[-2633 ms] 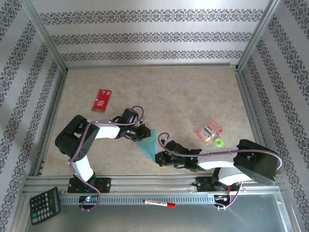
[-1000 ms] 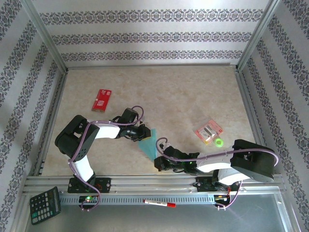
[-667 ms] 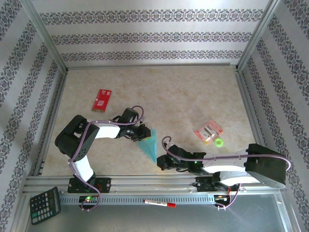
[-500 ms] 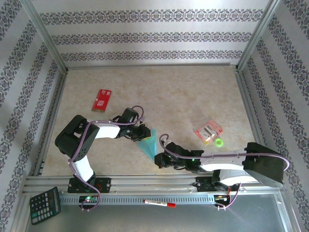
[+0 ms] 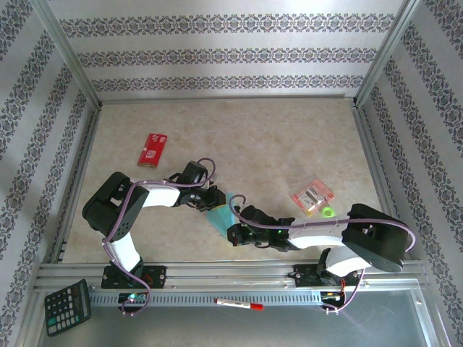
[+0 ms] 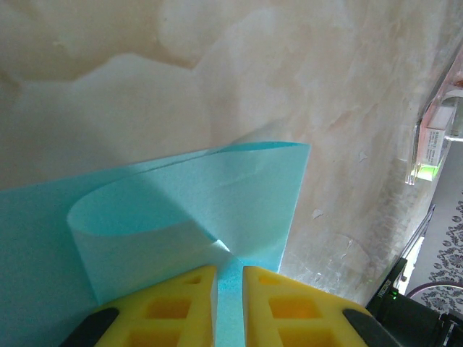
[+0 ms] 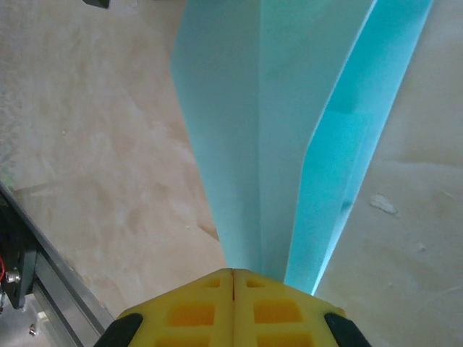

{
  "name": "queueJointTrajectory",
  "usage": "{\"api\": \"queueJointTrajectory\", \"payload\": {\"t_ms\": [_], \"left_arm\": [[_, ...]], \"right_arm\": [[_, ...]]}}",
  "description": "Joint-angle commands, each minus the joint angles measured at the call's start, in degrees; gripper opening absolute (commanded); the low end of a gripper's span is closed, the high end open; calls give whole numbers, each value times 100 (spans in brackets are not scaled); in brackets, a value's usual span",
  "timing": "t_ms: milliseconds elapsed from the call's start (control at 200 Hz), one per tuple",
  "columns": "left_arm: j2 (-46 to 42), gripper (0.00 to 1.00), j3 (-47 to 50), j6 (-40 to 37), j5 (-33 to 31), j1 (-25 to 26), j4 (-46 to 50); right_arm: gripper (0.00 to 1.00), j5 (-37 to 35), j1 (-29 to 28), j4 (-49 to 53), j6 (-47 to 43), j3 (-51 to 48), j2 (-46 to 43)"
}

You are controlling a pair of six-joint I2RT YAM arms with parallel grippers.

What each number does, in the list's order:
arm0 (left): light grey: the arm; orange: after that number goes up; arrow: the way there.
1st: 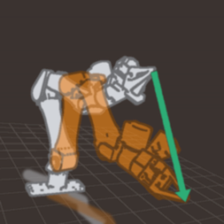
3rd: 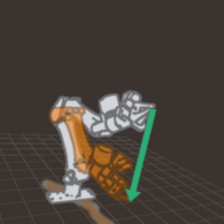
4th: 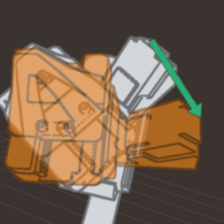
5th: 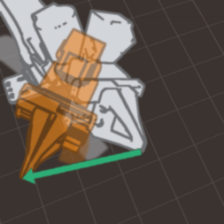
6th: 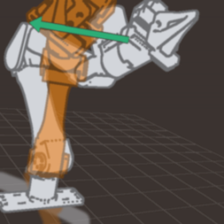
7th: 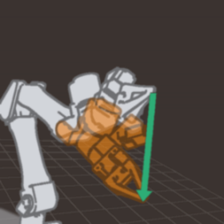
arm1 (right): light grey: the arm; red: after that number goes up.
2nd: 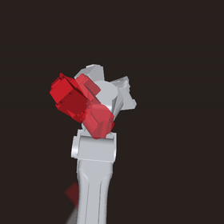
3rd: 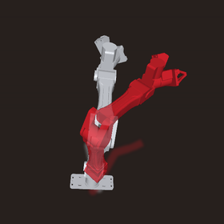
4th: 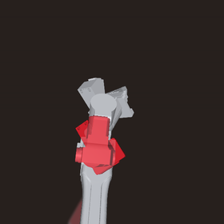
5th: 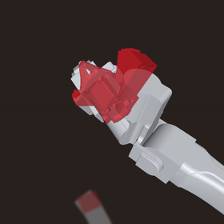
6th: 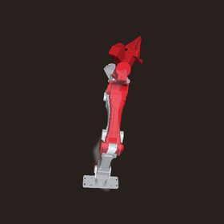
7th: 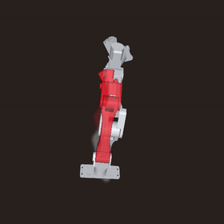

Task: Fold a paper plane with a square sheet of paper (pick it up from the middle)
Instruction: Fourth fold the wing at the center of the table.

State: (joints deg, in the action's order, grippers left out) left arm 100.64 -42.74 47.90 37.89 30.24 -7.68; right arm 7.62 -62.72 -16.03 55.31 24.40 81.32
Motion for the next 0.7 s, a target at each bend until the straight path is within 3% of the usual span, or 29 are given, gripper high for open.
{"api": "queueJointTrajectory", "payload": {"t_ms": [0,694], "left_arm": [[156,18,118,-237,-567,-115,783],[171,18,93,-271,-595,-114,839]], "right_arm": [[5,64,59,-49,-58,-158,30],[2,407,-104,308,-83,-595,-161]]}}
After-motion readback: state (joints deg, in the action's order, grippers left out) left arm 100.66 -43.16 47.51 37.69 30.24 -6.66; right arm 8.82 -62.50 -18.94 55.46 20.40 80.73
